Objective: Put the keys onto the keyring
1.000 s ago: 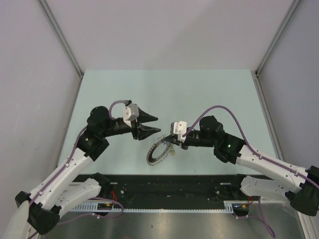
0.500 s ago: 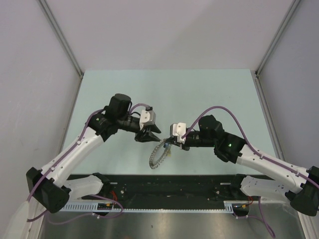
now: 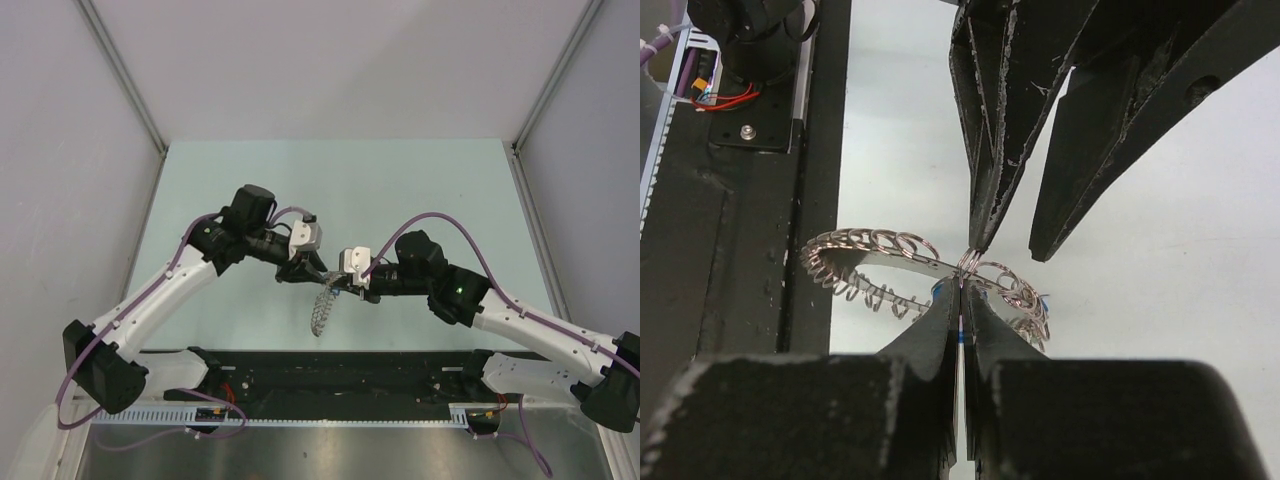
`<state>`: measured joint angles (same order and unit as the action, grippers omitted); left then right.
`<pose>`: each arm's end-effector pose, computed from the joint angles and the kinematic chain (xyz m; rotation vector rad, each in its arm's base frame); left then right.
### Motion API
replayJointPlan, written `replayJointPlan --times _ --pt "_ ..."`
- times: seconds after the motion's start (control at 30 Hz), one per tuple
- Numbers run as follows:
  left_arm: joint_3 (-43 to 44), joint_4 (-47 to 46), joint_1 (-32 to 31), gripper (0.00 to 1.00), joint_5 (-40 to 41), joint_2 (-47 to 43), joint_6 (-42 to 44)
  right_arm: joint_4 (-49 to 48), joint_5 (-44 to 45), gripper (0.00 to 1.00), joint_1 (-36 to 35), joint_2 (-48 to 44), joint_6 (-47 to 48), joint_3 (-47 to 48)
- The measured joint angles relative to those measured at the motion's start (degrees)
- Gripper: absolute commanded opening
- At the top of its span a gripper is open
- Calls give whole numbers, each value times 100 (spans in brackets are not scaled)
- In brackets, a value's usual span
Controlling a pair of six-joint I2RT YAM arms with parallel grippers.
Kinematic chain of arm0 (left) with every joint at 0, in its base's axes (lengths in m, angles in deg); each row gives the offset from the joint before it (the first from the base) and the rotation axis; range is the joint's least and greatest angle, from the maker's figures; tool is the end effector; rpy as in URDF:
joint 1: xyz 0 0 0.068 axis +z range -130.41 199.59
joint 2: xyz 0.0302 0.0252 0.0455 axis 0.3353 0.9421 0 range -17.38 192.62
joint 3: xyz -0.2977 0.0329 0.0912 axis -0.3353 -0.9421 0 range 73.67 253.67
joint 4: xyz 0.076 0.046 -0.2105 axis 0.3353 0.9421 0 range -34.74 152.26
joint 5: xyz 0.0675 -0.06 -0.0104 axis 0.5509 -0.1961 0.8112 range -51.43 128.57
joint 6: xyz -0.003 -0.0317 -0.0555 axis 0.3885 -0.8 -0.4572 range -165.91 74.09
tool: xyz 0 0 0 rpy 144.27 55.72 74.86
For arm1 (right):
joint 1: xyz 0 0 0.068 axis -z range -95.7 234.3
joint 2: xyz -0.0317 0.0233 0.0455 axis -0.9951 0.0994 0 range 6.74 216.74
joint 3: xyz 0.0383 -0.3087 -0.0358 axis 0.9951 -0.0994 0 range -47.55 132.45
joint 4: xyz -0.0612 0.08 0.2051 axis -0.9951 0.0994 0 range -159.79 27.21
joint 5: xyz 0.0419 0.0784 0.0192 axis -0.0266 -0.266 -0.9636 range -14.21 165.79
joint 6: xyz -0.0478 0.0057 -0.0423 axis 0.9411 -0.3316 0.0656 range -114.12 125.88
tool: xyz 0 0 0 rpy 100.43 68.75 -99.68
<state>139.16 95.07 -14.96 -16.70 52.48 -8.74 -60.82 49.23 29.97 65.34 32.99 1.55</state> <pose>0.1429 -0.1479 0.3729 1.6138 1.4360 -1.0836 0.0926 0.1671 0.3613 -1.4862 1.2309 0.7588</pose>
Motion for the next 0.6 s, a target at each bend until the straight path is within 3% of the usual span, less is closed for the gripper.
replayJointPlan --times 0.6 --pt "240 422 -216 34 9 354 264 111 -26 0 0 87 0 0"
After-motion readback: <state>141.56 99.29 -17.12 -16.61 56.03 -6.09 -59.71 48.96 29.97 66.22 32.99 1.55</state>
